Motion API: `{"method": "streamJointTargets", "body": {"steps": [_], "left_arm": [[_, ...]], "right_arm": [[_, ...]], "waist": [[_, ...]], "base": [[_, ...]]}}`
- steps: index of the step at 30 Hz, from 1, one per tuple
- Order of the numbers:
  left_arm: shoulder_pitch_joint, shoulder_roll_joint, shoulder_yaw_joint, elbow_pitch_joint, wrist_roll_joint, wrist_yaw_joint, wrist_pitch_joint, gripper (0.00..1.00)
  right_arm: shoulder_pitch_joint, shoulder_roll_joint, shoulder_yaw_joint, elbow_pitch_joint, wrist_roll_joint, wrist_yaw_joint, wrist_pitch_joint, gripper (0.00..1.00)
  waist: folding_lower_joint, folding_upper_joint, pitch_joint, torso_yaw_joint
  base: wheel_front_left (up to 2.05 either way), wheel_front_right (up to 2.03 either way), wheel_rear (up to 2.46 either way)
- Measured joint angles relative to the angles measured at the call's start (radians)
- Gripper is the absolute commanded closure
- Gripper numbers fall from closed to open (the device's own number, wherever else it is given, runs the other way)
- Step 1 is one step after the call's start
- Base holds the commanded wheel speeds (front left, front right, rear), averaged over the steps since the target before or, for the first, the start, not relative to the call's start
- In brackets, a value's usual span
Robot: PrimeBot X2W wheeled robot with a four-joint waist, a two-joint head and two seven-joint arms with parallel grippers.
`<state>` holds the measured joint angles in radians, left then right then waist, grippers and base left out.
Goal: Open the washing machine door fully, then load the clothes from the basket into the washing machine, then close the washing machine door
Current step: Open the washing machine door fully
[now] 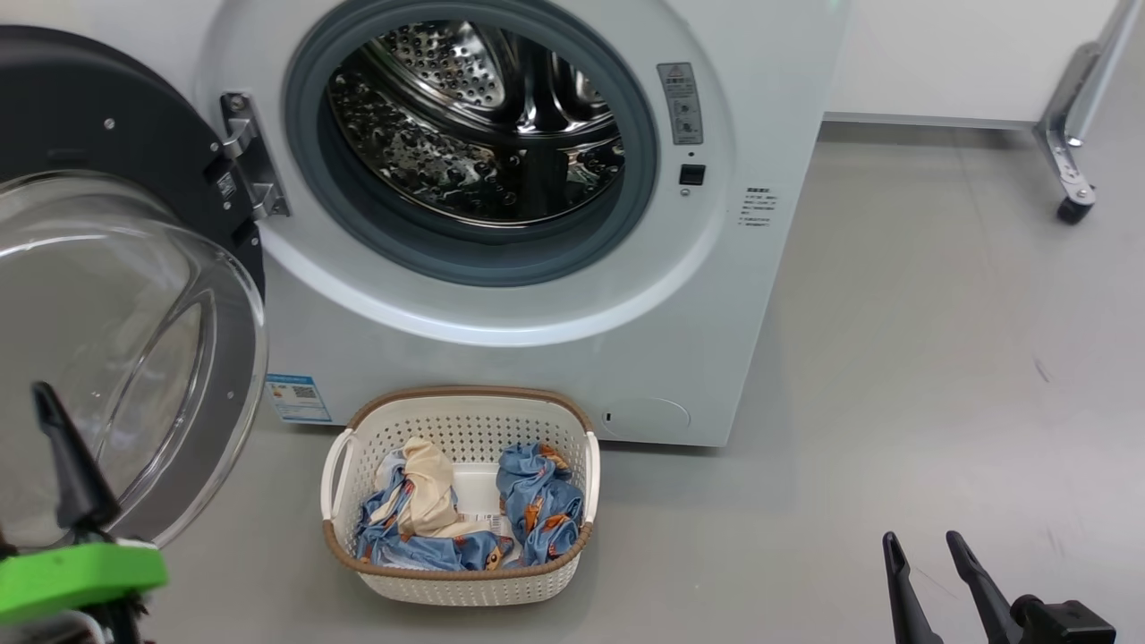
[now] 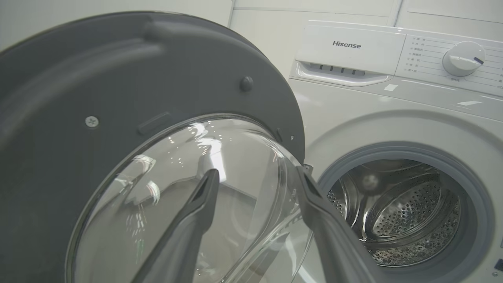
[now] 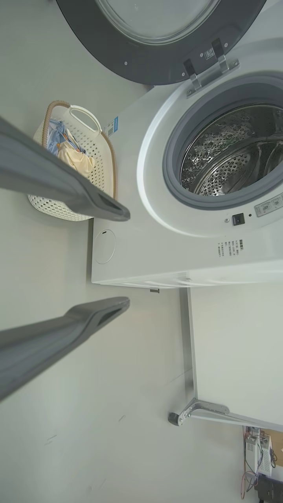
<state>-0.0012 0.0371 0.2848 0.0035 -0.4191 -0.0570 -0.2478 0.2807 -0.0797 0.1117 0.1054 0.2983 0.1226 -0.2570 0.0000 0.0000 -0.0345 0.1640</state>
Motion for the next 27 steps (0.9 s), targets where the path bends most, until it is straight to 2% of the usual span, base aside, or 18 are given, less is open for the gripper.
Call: {"method": "streamJointTargets", "body": {"steps": [11,16,22,27], "left_arm": [[0.198,0.0,-0.121,-0.016,0.013,-0.032,0.009,0.0],[0.277,0.001,-0.134,-0.002,0.032,-0.032,0.009,0.0],[0.32,0.005,-0.181,0.01,0.071,-0.047,0.007,0.0],[0.331,0.005,-0.212,0.016,0.076,-0.051,0.004,0.0]], "right_arm": [[-0.03,-0.022,0.021,-0.013,-0.02,0.0,0.0,0.0],[-0.042,-0.036,0.021,-0.023,-0.029,0.0,0.0,0.0],[-0.049,-0.045,0.008,-0.03,-0.031,0.0,0.0,0.0],[-0.049,-0.046,-0.012,-0.037,-0.037,0.0,0.0,0.0]], "waist": [[0.0,0.0,-0.006,-0.109],[0.0,0.0,-0.004,-0.166],[0.0,0.0,-0.002,-0.225],[0.0,0.0,0.004,-0.248]], "base": [[0.0,0.0,0.0],[0.0,0.0,0.0],[0.0,0.0,0.0],[0.0,0.0,0.0]]}}
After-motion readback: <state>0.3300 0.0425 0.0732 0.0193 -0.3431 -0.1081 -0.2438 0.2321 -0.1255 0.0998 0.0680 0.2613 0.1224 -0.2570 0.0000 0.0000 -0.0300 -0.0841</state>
